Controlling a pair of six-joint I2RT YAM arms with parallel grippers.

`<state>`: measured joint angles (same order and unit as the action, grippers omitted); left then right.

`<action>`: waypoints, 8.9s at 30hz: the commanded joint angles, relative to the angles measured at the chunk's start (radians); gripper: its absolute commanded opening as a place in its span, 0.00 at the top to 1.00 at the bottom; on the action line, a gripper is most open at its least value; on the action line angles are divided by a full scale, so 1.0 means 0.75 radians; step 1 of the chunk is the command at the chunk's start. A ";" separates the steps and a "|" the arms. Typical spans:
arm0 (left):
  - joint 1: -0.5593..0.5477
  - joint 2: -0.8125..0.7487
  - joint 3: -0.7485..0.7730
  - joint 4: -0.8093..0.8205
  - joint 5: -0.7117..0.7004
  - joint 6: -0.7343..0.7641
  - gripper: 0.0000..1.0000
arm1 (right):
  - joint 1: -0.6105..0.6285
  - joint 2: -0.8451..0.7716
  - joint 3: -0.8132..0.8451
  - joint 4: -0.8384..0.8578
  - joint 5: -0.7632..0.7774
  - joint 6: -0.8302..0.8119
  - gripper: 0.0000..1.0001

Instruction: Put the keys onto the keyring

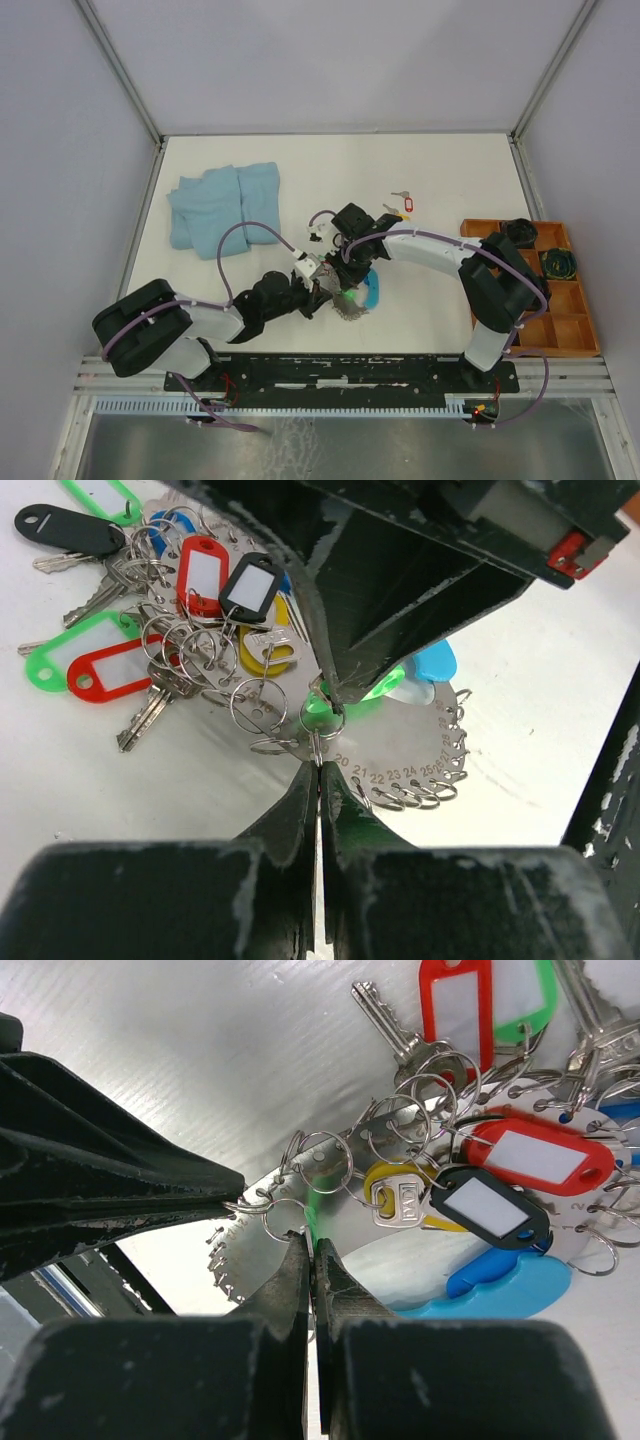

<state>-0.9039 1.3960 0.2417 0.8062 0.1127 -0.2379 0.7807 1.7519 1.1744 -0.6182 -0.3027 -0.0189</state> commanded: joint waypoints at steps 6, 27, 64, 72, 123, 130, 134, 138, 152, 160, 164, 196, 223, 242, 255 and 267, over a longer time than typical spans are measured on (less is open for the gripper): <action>-0.027 -0.013 -0.006 0.107 -0.020 0.070 0.91 | 0.031 -0.011 0.063 -0.063 0.069 -0.032 0.99; -0.025 0.086 0.028 0.205 0.023 -0.288 0.61 | 0.112 -0.100 0.064 0.049 -0.024 -0.010 0.99; -0.024 0.140 0.088 0.016 -0.280 -0.224 0.75 | 0.129 -0.182 0.011 0.082 -0.062 0.009 0.99; -0.023 0.209 0.087 0.014 -0.316 -0.233 0.85 | 0.127 -0.233 -0.008 0.079 -0.048 0.007 0.99; 0.053 0.419 -0.078 0.985 0.473 0.511 0.56 | 0.000 -0.454 -0.229 0.073 -0.191 -0.300 0.99; 0.086 0.507 -0.026 1.058 0.555 0.535 0.56 | 0.000 -0.476 -0.250 0.092 -0.208 -0.308 0.99; 0.089 0.530 0.010 1.055 0.602 0.518 0.57 | 0.000 -0.475 -0.250 0.091 -0.214 -0.310 0.99; 0.088 0.555 0.030 1.047 0.643 0.497 0.60 | 0.000 -0.477 -0.251 0.094 -0.212 -0.309 0.99; 0.089 0.572 0.033 1.029 0.682 0.409 0.97 | 0.000 -0.481 -0.249 0.087 -0.140 -0.271 0.99; 0.086 0.508 -0.010 0.948 0.553 0.342 0.97 | -0.024 -0.458 -0.226 0.018 0.065 -0.129 0.99; 0.078 0.469 -0.027 0.902 0.500 0.331 0.97 | -0.051 -0.414 -0.189 -0.038 0.086 -0.068 0.99; 0.006 0.467 -0.024 0.857 0.320 0.404 0.97 | 0.012 -0.073 -0.002 -0.205 0.168 -0.014 0.99; 0.008 0.570 -0.120 1.232 0.306 0.094 0.97 | 0.133 -0.039 0.044 -0.130 0.470 0.197 0.99; 0.025 0.425 -0.207 1.231 0.129 0.084 0.89 | 0.077 -0.311 -0.158 0.190 0.276 0.214 0.99; 0.075 0.053 -0.279 0.861 -0.087 -0.080 0.57 | 0.057 -0.318 -0.221 0.316 0.296 0.273 0.99; 0.127 -0.810 -0.253 -0.180 -0.457 -0.094 0.31 | 0.043 -0.282 -0.225 0.393 0.302 0.324 0.99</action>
<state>-0.8303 0.9440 0.0685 0.9031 -0.0834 -0.2489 0.8169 1.5547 0.9997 -0.4034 -0.0929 0.1970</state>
